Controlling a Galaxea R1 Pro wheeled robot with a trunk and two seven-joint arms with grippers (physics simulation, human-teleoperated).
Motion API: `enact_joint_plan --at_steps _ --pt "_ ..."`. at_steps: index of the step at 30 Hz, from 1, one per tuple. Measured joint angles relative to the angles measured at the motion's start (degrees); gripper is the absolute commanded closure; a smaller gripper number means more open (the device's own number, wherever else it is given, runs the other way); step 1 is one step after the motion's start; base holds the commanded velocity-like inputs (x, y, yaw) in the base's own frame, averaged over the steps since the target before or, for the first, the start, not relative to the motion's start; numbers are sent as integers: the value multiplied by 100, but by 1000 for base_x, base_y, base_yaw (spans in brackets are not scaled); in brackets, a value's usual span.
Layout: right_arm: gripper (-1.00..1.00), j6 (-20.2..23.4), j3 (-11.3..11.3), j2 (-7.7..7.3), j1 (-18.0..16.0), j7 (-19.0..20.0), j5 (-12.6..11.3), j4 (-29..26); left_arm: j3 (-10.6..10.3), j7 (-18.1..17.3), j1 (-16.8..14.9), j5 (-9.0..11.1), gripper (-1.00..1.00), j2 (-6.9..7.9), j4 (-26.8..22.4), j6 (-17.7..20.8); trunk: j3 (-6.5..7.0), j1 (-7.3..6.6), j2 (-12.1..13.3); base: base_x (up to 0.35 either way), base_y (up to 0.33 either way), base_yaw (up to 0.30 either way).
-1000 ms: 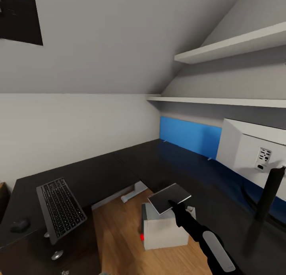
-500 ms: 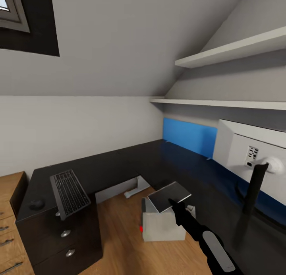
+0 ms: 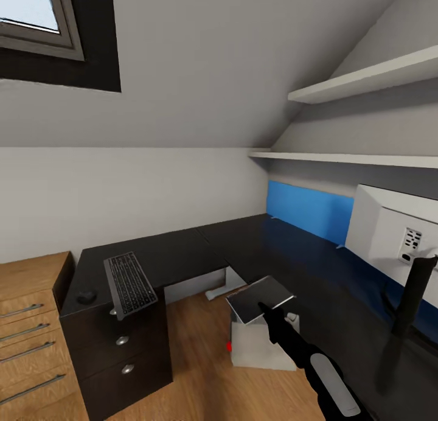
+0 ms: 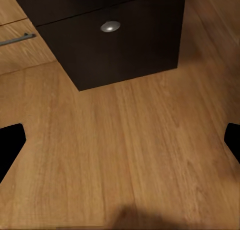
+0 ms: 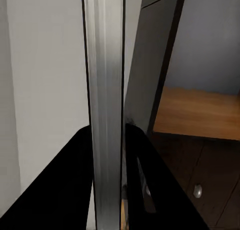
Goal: In the bedroom, organize the workspace by keeping the computer under the desk, ensuring the monitor is on the desk, placing the keyboard on the desk next to the monitor, placing the mouse on the desk next to the keyboard, moving the folder from the swivel chair onto the desk next to the mouse, stacking the notebook on top of the folder with the pen on top of the notebook, and positioning the swivel chair next to the desk.
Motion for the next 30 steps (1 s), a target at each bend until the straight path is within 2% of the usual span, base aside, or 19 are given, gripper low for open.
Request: enact_joint_plan --at_steps 6,15,18,20,30 --pt "100 24 12 -7 -1 68 8 -1 0 0 0 0 -100 0 5 -1 -32 0 0 0 0 120" --pt "100 51 20 -9 0 119 10 -2 0 0 -1 -10 -100 0 44 -1 -42 0 0 0 0 16" --pt "100 183 -2 -107 4 251 -32 3 -8 0 -1 -17 -100 0 50 -1 -42 0 0 0 0 45" --pt "100 196 3 -171 5 300 -40 1 -8 0 0 -18 -100 0 50 -1 -40 0 0 0 0 177" --pt "100 167 15 -184 8 337 -17 8 -8 0 0 -6 -100 6 53 -1 -20 0 0 3 0 241"
